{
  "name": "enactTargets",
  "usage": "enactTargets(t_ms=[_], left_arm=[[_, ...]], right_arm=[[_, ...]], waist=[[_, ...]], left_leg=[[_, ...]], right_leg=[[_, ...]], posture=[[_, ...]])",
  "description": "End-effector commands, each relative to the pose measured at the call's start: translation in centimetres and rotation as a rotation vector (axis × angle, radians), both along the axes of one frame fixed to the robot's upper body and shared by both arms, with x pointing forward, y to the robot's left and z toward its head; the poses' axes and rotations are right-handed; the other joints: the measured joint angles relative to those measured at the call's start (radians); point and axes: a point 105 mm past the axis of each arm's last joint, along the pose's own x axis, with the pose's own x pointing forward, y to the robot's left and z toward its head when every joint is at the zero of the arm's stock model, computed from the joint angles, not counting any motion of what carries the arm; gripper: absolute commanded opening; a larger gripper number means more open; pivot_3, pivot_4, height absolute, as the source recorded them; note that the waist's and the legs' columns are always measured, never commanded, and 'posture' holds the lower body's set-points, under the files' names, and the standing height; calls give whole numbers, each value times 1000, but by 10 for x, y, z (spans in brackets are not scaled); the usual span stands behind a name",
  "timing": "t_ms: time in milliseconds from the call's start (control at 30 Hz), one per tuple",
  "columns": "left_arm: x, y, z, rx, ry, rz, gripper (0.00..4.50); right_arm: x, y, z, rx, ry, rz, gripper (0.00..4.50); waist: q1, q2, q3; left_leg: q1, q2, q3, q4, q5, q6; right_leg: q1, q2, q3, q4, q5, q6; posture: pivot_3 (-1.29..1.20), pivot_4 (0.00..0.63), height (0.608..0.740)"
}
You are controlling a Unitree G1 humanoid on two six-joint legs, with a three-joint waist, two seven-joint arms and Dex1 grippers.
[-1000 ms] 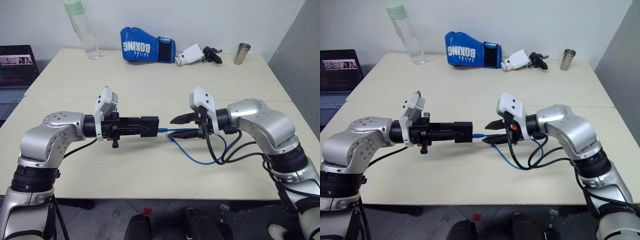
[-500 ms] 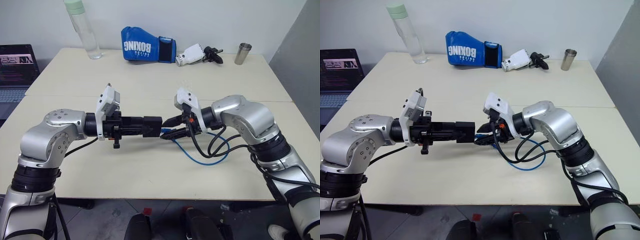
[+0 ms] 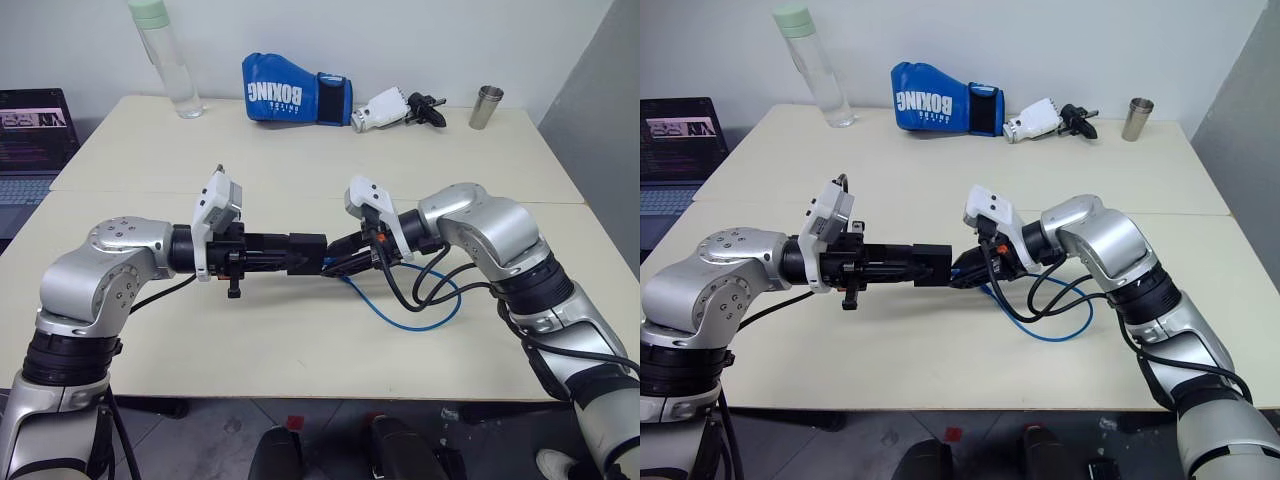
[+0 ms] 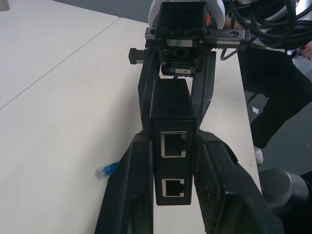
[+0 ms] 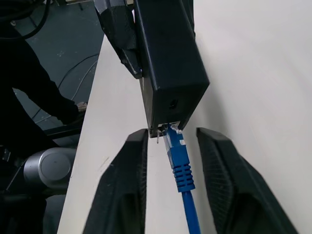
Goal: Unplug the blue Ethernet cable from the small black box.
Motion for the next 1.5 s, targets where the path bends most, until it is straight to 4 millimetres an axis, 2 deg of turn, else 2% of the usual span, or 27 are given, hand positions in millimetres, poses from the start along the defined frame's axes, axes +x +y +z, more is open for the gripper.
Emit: enactTargets(t_ms=[33,867,967,1500], left_arm=[[-7,-3,10,21,-57,-42,791],[-10,-4,8,55,-54,-90,790],[-9,-4,8,54,-55,-89,779],[-7,-4,9,46,-59,-73,779]], right_arm=[[-2,2,13,-3,-54,42,686],[-5,-3,13,-57,-22,112,671],[-5,-3,14,-54,-25,112,11],[-2,-5,13,-48,-20,73,12]], waist=[[0,0,0],[0,0,0],[0,0,0],[0,0,0]], left_leg=[[0,0,0,0,0,0],[0,0,0,0,0,0],[0,0,0,0,0,0],[0,0,0,0,0,0]], right_leg=[[0,0,0,0,0,0],[0,0,0,0,0,0],[0,0,0,0,0,0],[0,0,0,0,0,0]], posture=[[0,150,740],[0,150,740],[0,150,740],[0,150,740]])
